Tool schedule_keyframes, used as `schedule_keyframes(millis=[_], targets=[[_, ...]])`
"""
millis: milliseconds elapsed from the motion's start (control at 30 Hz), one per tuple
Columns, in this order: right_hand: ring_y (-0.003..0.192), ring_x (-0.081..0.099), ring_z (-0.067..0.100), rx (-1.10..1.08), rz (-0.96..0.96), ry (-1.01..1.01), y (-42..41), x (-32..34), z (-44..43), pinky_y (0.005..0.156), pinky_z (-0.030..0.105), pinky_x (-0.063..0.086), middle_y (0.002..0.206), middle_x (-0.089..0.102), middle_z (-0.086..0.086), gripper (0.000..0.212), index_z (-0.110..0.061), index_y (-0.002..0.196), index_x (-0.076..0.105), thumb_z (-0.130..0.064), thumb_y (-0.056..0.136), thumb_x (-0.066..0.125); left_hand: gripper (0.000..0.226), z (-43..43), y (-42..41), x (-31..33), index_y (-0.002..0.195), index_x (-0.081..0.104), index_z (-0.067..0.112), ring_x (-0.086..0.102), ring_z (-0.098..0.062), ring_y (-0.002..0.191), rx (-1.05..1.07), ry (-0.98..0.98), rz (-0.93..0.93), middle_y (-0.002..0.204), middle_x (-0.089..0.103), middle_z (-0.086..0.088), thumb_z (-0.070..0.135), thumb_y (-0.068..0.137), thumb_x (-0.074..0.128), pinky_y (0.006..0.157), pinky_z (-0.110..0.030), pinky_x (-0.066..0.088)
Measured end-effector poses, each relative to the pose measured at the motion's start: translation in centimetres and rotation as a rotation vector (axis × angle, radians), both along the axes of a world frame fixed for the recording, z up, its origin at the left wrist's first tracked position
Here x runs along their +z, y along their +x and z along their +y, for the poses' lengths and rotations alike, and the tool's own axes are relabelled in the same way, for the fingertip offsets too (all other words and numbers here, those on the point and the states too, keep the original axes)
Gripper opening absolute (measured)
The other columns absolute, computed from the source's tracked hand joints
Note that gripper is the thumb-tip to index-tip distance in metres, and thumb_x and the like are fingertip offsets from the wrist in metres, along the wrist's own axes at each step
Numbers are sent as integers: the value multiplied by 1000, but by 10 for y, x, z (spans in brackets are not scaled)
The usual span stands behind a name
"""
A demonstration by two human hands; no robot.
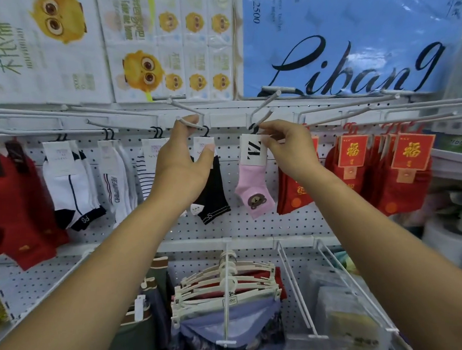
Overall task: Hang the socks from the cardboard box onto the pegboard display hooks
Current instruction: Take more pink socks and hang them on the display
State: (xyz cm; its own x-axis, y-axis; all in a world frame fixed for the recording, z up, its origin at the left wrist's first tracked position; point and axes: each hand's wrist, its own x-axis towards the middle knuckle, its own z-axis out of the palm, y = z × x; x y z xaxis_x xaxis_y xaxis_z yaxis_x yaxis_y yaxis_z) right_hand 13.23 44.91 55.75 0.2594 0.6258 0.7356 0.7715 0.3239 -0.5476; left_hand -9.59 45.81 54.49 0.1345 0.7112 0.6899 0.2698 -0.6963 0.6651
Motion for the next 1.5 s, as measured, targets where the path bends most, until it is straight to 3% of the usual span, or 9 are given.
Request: schedule_keyframes(millis=[200, 367, 533, 667, 833, 967, 1133, 1233, 1500], targets=[[106, 59, 12, -108, -10, -67, -4, -28, -40, 97, 30, 52, 127, 65, 0, 45, -17, 139, 58, -15, 95, 68, 58, -6, 3, -19, 151, 36, 28, 41, -6, 141, 3, -25, 7, 153, 47, 9, 23, 100, 62, 105, -13, 28], [120, 60, 15, -107, -109, -79, -20, -81, -106, 104, 38, 51, 132, 66, -2, 42, -17, 135, 63, -27, 95, 70, 48, -39, 6, -64, 146, 50, 21, 45, -5, 133, 30, 19, 147, 148, 52, 5, 24, 100, 62, 104, -16, 29], [123, 54, 6, -175, -117, -152, -35, -140, -186, 105, 28, 45, 130, 65, -6, 37, -18, 130, 66, -31, 95, 68, 43, -86, -3, -119, 139, 57, 21, 43, 3, 123, -111, 119, 311, 132, 53, 16, 23, 97, 65, 101, 1, 23], [124, 56, 10, -243, -79, -226, -50, -189, -247, 107, 23, 42, 130, 65, -7, 38, -18, 128, 67, -30, 92, 73, 41, -125, -20, -163, 135, 61, 15, 52, -15, 126, -165, 114, 384, 131, 60, 4, 19, 95, 69, 106, -25, 35], [123, 57, 10, -307, 15, -339, -81, -244, -324, 103, 17, 42, 131, 65, -9, 40, -20, 129, 66, -34, 92, 71, 40, -186, -52, -210, 134, 60, 15, 47, -7, 119, -261, -11, 411, 123, 50, 14, 22, 95, 68, 101, -29, 37], [118, 58, 12, -369, 74, -421, -111, -290, -390, 100, 4, 35, 127, 66, -5, 39, -16, 126, 67, -27, 90, 76, 41, -230, -78, -254, 134, 60, 14, 51, -20, 122, -312, -104, 513, 128, 61, 1, 28, 97, 67, 101, -35, 42], [101, 63, 11, -456, 214, -618, -139, -341, -483, 92, 18, 46, 116, 67, -5, 38, -13, 123, 69, -24, 88, 78, 42, -289, -102, -309, 135, 59, 16, 49, -23, 127, -376, -264, 664, 135, 61, -3, 25, 95, 69, 105, -41, 40], [97, 60, 5, -545, 345, -760, -141, -364, -537, 79, 8, 43, 117, 66, -6, 36, -16, 122, 69, -23, 88, 77, 42, -324, -107, -340, 132, 61, 12, 54, -30, 127, -450, -304, 753, 134, 63, -8, 28, 94, 66, 105, -42, 44], [112, 65, 28, -739, 545, -1091, -98, -451, -639, 97, 42, 53, 121, 70, 9, 36, -10, 123, 69, -24, 91, 74, 52, -389, -88, -418, 145, 53, 14, 45, -29, 141, -603, -347, 1088, 152, 51, -7, 38, 99, 60, 114, -48, 39]])
